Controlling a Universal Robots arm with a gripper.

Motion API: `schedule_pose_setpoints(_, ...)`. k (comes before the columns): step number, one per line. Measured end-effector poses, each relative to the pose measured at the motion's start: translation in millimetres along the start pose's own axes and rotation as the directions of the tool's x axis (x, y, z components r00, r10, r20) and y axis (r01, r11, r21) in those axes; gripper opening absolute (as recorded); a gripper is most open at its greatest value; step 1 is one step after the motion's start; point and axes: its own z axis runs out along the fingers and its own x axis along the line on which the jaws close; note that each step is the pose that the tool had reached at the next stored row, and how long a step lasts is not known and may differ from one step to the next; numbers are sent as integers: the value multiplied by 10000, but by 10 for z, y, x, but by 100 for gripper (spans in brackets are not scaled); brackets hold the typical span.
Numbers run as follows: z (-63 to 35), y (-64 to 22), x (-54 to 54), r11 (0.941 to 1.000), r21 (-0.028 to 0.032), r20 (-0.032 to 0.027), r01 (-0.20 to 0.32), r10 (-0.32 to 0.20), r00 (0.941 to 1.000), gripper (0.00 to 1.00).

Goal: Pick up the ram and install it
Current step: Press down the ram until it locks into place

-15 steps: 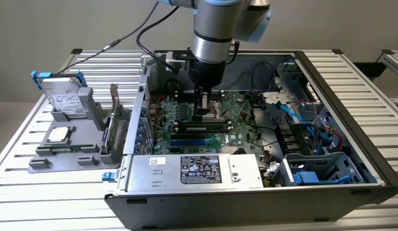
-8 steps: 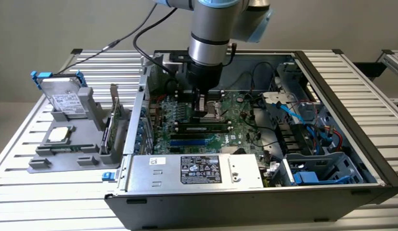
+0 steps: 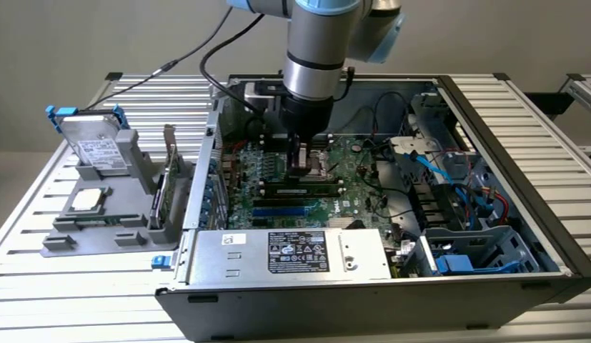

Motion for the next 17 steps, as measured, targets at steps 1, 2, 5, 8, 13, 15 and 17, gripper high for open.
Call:
schedule_pose_setpoints(1,10,-1,-1,10000,-1,-3,0,0,10000,10)
schedule_pose_setpoints(2,20,-3,-2,10000,-1,-7,-1,1,10000,10)
schedule_pose_setpoints(5,41,-5,-5,10000,-4,-23,-1,1,10000,10)
schedule_pose_setpoints(8,72,-9,-10,10000,-4,-29,-2,2,10000,10)
schedule_pose_setpoints(13,68,-9,-9,10000,-1,-12,-1,1,10000,10)
schedule_pose_setpoints(15,23,-4,3,10000,-1,-10,0,0,10000,10)
schedule_pose_setpoints(17,-14,-4,15,10000,-6,-19,0,0,10000,10)
